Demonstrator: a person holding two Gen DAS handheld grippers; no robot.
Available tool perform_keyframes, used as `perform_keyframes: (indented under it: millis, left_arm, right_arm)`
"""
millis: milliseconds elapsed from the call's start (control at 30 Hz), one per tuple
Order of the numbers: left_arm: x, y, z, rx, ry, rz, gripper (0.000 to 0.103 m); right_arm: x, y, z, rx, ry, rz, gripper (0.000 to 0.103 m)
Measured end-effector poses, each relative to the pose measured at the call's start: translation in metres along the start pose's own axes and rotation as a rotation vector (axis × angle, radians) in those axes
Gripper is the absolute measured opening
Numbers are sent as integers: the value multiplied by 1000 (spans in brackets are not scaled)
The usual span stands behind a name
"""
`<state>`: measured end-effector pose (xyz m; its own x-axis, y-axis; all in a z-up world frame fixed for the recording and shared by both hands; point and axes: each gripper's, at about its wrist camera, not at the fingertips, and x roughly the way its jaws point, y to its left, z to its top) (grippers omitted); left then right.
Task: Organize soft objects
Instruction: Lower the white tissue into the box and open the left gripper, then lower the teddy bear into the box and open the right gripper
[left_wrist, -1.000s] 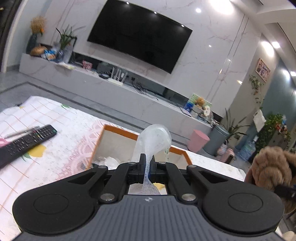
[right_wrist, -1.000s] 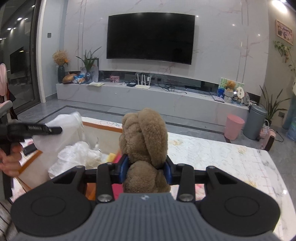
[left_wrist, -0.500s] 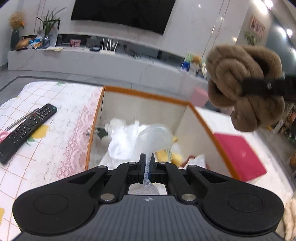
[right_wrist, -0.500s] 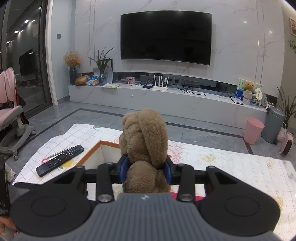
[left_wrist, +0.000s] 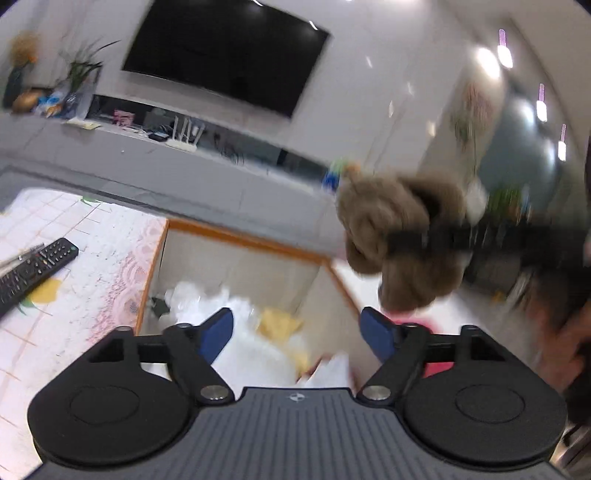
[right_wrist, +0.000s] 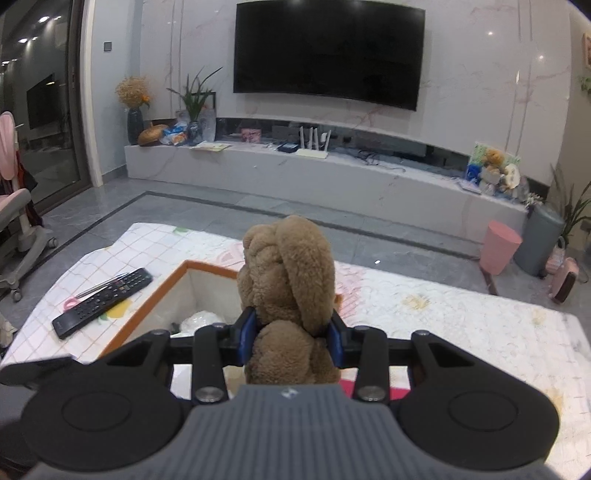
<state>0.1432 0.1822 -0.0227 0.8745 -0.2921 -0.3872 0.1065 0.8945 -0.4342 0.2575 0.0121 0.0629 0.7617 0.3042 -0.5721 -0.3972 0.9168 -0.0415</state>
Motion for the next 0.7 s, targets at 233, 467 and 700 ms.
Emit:
perform_keyframes:
  millis: [233,467,700]
  left_arm:
    - [-9,19,13,-136,-91,35,93]
    - [-1,26,14,-141,-26,120,88]
    - [-7,20,11,-93,-34,95,91]
  right_arm:
    - [11,-7,4,20,14,36,39]
    - [69,1,-1,45,204,199,39]
    - [134,10,-15,-20,386,161,39]
